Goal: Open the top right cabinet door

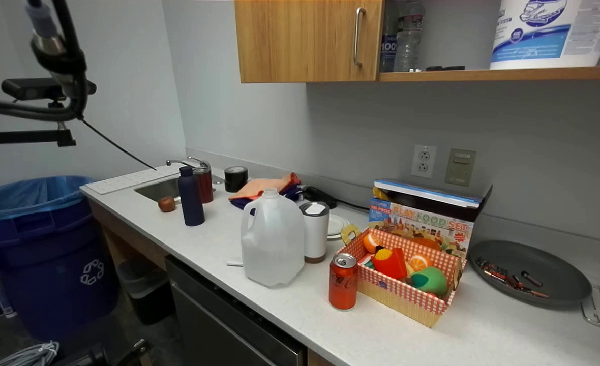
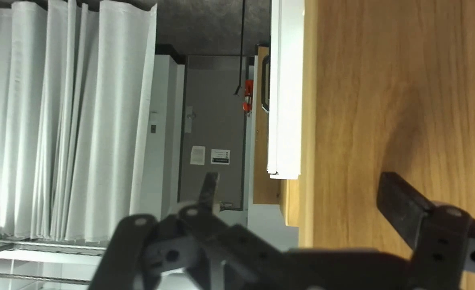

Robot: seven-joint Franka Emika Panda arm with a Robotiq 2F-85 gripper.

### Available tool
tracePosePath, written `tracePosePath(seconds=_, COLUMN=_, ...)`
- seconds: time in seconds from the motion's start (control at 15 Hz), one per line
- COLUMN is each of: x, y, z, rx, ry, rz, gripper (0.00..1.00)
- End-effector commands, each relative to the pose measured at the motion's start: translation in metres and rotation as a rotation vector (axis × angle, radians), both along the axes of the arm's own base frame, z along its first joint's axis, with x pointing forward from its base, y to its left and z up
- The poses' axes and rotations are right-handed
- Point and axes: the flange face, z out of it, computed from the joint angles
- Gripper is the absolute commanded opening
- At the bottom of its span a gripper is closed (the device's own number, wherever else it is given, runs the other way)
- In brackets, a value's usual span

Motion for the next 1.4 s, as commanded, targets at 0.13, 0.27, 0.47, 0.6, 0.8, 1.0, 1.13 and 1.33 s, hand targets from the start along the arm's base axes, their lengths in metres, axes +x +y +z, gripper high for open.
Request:
tracePosePath(seconds=0.13, x=-0.002, y=-0.001, z=0.003, rx=0.004, ry=-0.018, rz=-0.022, gripper=1.0)
tracePosePath(seconds=0.27, x=-0.002, y=-0.001, z=0.003, rx=0.004, ry=-0.019, rz=-0.023, gripper=1.0)
tracePosePath(seconds=0.47, x=-0.002, y=-0.001, z=0.003, rx=0.004, ry=-0.02, rz=-0.023, gripper=1.0)
tracePosePath(seconds=0.6, x=0.007, y=-0.01, z=0.002, rx=-0.009, ry=-0.025, rz=-0.069, gripper=1.0)
tracePosePath(seconds=0.8, x=0.004, y=-0.026, z=0.001, rx=-0.022, ry=-0.039, rz=-0.151, gripper=1.0)
tracePosePath(seconds=1.0, x=-0.002, y=-0.036, z=0.0, rx=-0.047, ry=-0.065, rz=-0.262, gripper=1.0)
tracePosePath(seconds=1.13, x=-0.006, y=-0.041, z=-0.001, rx=-0.059, ry=-0.086, rz=-0.332, gripper=1.0)
tracePosePath(seconds=1.33, x=-0.007, y=-0.045, z=-0.002, rx=-0.07, ry=-0.108, rz=-0.4, gripper=1.0)
